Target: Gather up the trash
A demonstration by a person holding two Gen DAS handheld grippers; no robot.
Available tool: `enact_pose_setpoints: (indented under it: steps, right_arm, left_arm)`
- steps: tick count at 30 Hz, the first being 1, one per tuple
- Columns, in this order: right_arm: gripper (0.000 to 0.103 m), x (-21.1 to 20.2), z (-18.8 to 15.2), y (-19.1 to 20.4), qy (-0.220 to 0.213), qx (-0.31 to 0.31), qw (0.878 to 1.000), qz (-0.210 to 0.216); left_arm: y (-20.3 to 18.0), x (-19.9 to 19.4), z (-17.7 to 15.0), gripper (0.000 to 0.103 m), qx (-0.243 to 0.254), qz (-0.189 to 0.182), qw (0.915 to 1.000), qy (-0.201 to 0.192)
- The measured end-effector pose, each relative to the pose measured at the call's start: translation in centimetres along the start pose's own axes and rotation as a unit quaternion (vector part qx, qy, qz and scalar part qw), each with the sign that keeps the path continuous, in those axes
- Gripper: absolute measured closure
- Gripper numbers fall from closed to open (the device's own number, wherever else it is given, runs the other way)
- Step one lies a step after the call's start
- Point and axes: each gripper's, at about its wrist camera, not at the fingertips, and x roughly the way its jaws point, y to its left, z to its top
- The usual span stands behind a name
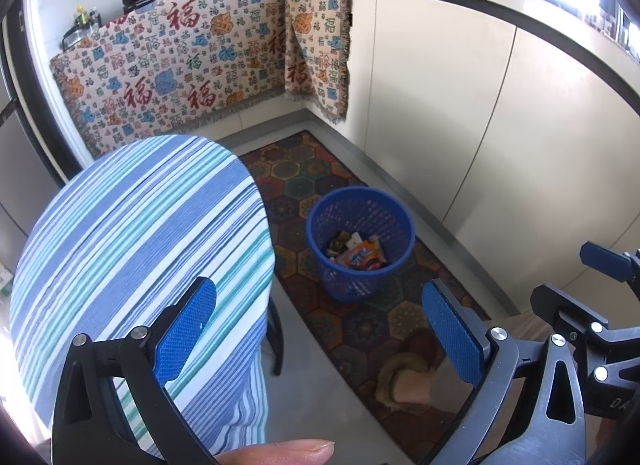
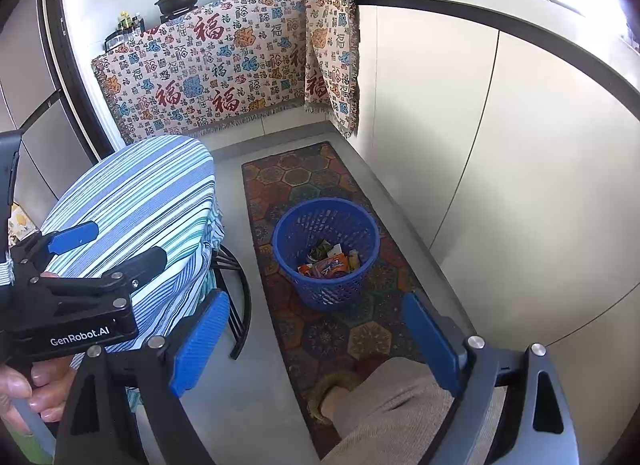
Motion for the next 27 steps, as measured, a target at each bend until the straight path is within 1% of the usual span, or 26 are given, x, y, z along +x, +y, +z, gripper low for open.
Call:
enact_pose_setpoints:
  steps: [27]
  right_arm:
    - [0.012, 0.16, -0.26, -0.39, 0.002, 0.002, 1.000, 0.001]
  left_arm:
    - [-0.03, 0.01, -0.17, 0.001, 0.005, -0.006, 1.0000, 0.004]
